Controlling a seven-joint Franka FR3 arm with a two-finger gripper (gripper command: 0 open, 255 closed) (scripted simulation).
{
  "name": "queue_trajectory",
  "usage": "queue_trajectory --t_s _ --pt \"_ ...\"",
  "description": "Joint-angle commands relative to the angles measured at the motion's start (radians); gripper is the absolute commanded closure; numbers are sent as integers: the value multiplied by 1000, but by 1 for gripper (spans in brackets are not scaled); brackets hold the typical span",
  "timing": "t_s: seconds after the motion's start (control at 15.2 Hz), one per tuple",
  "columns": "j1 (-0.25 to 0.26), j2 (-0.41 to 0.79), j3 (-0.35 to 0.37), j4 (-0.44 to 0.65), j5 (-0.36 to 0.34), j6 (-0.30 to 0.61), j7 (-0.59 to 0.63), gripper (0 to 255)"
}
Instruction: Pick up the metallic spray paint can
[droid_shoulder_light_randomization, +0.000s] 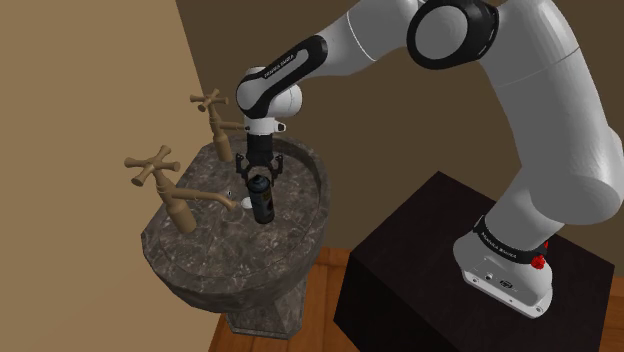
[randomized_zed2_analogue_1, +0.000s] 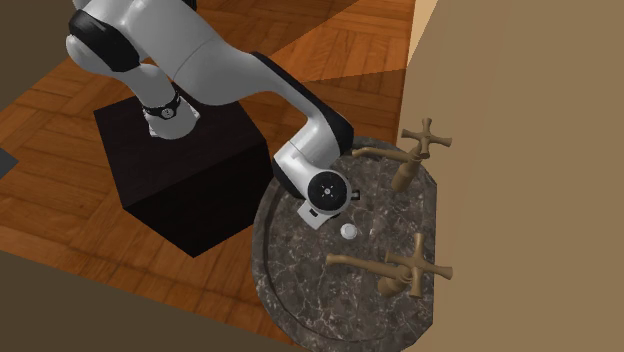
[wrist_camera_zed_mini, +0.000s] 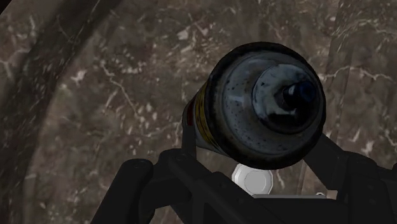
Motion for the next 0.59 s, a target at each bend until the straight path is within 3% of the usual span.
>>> queue_trajectory --t_s 0.0,0.53 --pt "-1 -9 1 -2 1 -7 3 255" --pt "-8 -78 7 -6 4 -69 24 255"
